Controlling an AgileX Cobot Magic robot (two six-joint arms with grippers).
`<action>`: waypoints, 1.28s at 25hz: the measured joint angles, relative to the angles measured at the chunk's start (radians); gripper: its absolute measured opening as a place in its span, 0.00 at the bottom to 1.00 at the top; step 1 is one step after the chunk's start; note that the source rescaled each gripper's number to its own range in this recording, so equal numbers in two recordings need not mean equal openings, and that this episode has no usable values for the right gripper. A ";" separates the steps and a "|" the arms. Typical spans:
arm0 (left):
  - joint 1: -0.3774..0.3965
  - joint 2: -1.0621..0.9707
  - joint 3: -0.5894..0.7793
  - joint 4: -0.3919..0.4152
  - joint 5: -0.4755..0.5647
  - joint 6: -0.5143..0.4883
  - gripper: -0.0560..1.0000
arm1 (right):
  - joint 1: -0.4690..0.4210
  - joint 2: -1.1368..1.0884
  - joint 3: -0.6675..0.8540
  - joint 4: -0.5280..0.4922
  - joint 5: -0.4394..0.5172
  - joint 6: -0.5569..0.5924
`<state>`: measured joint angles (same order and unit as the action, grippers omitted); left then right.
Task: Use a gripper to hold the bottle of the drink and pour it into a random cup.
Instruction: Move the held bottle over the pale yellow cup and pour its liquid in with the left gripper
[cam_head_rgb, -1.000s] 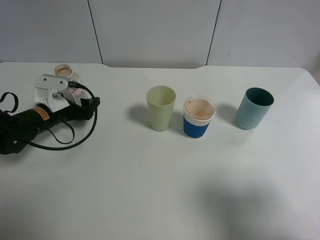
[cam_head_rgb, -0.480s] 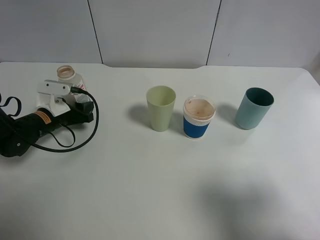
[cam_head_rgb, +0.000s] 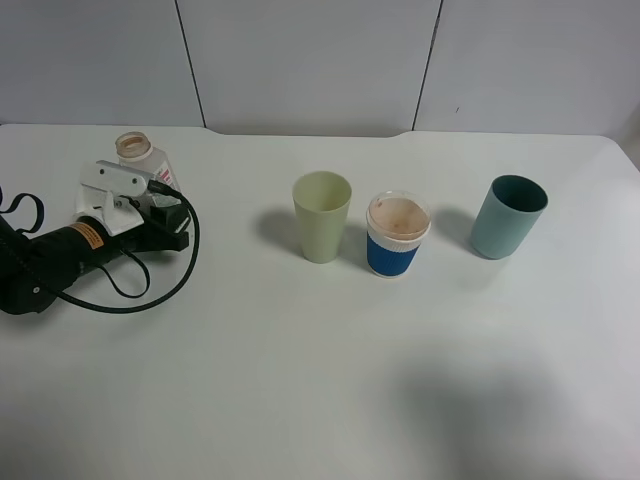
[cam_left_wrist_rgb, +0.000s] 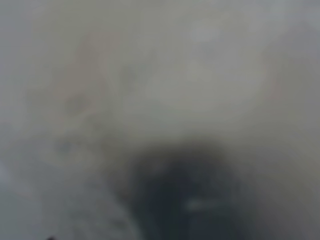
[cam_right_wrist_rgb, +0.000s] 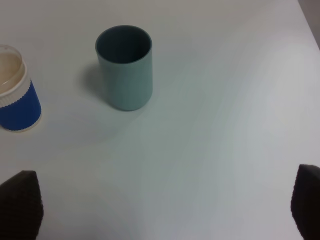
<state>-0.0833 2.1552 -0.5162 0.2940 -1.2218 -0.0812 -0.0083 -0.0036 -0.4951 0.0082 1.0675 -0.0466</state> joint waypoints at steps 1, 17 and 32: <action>0.000 -0.006 0.000 0.009 0.003 -0.015 0.07 | 0.000 0.000 0.000 0.000 0.000 0.000; 0.000 -0.287 0.002 0.151 0.195 -0.072 0.07 | 0.000 0.000 0.000 0.000 0.000 0.000; -0.127 -0.402 0.003 0.270 0.453 -0.173 0.07 | 0.000 0.000 0.000 0.000 0.000 0.000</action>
<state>-0.2104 1.7533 -0.5135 0.5638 -0.7684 -0.2546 -0.0083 -0.0036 -0.4951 0.0082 1.0675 -0.0466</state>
